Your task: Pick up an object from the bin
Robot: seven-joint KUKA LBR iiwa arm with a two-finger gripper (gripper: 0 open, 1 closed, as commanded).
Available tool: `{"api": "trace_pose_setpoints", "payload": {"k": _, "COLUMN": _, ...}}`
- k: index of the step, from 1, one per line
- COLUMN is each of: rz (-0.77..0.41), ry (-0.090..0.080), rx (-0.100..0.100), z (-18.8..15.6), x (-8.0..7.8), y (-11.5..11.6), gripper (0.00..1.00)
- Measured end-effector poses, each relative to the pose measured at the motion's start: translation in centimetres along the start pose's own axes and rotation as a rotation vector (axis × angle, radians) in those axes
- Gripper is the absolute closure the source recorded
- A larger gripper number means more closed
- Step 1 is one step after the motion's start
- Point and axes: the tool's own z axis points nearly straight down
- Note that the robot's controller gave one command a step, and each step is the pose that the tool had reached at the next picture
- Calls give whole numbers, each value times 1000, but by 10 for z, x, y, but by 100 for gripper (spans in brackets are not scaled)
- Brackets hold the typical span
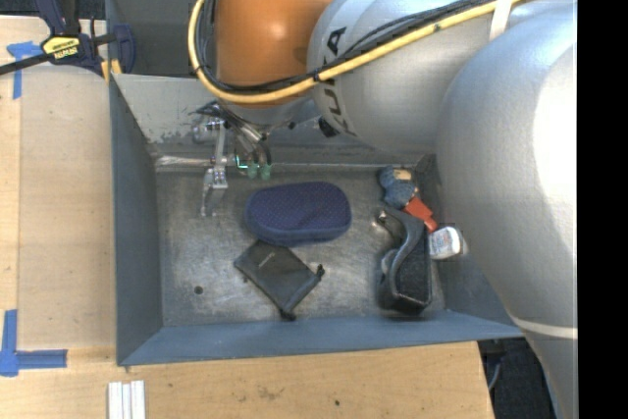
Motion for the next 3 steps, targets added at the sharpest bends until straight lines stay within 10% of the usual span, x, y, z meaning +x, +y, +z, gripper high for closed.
{"api": "trace_pose_setpoints", "payload": {"k": 1, "rz": 338, "ry": -3, "rx": 2, "z": 54, "x": -2, "y": -79, "gripper": 0}}
{"api": "trace_pose_setpoints", "payload": {"k": 2, "rz": 215, "ry": -16, "rx": -8, "z": 98, "x": 28, "y": -143, "gripper": 0}}
{"api": "trace_pose_setpoints", "payload": {"k": 3, "rz": 216, "ry": -29, "rx": -7, "z": 95, "x": 24, "y": -143, "gripper": 100}}
